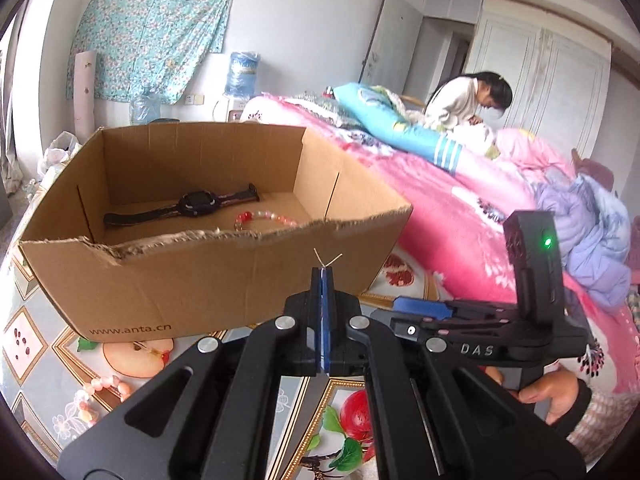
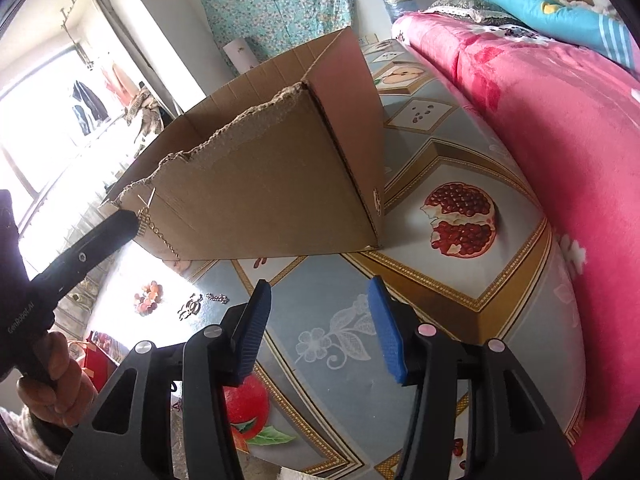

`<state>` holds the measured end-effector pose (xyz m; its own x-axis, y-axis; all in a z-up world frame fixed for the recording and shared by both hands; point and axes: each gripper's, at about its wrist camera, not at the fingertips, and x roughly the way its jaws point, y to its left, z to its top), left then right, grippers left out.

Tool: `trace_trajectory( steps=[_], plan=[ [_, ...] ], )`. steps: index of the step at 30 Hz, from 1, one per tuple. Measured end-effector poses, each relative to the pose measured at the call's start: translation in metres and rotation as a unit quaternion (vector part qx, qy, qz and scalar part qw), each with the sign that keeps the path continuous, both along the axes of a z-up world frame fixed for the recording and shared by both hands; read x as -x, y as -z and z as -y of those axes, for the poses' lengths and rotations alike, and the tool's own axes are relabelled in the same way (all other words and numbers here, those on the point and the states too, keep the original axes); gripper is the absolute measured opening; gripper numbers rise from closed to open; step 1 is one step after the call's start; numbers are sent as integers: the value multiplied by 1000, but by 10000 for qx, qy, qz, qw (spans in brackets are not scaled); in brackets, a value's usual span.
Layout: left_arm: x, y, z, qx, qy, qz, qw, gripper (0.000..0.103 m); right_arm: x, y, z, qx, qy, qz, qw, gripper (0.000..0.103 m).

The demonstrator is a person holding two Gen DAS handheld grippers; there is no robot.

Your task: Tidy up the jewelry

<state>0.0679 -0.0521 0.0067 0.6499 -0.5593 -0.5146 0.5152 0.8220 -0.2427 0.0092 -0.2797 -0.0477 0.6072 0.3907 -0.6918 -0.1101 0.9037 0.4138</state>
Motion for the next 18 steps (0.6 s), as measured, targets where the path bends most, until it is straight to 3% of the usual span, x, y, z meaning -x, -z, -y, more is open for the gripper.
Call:
trace_trajectory(
  steps=[7, 9, 13, 18],
  plan=[
    [2, -3, -8, -126, -135, 84, 9998, 0, -4, -8, -36, 191, -785, 294, 9963, 47],
    [2, -2, -12, -198, -198, 81, 9996, 0, -8, -8, -54, 360, -1136, 358, 9922, 41],
    [-1, 0, -22, -186, -366, 41, 9991, 0, -24, -3, -86, 715, -1822, 376, 9799, 32],
    [-1, 3, -36, -151, -516, -15, 9986, 0, -37, 7, -117, 1352, -2602, 364, 9553, 23]
  ],
)
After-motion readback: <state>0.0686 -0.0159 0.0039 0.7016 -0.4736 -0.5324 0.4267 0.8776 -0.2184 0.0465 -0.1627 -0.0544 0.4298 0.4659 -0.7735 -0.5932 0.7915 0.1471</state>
